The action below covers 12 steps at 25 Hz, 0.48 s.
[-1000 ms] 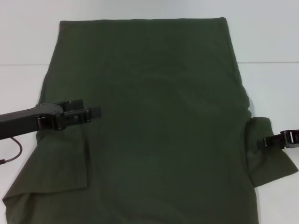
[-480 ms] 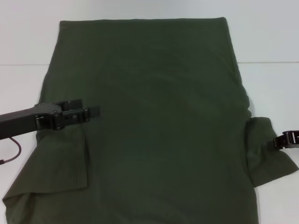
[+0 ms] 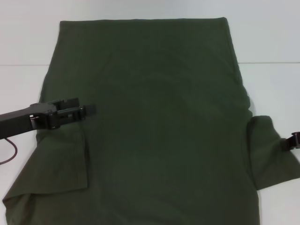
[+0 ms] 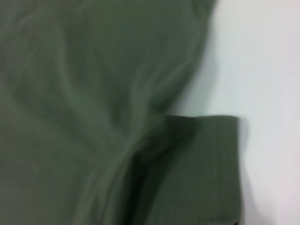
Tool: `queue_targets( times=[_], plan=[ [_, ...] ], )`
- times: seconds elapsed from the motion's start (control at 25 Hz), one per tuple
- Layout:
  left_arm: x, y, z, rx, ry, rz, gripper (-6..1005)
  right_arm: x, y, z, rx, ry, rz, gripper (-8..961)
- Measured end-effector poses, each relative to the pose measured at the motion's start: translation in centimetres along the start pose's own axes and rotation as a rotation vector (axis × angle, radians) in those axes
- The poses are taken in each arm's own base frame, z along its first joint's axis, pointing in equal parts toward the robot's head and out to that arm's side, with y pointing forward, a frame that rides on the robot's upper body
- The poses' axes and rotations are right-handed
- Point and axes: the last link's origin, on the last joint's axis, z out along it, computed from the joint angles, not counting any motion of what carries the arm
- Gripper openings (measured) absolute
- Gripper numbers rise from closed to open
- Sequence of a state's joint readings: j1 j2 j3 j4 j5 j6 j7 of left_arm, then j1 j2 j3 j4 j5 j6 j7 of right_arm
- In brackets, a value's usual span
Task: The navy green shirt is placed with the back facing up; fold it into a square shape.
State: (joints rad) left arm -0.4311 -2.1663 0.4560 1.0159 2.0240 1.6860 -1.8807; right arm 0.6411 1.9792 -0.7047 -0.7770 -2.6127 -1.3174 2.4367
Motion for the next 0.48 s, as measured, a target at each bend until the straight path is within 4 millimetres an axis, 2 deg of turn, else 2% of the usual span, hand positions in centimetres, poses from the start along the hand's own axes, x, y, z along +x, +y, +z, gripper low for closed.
queue_targets(
  times=[0.24,0.48],
  plan=[
    [0.1,0.0,-0.5,0.000,0.029,-0.009,888,-0.6,-1.1,-0.2,0.071,-0.037,0.029,10],
    [0.2,0.1,-0.8,-0.008,0.053,-0.012,888,-2.1,-1.3,-0.8,0.101,-0.076,0.024,9]
  ],
)
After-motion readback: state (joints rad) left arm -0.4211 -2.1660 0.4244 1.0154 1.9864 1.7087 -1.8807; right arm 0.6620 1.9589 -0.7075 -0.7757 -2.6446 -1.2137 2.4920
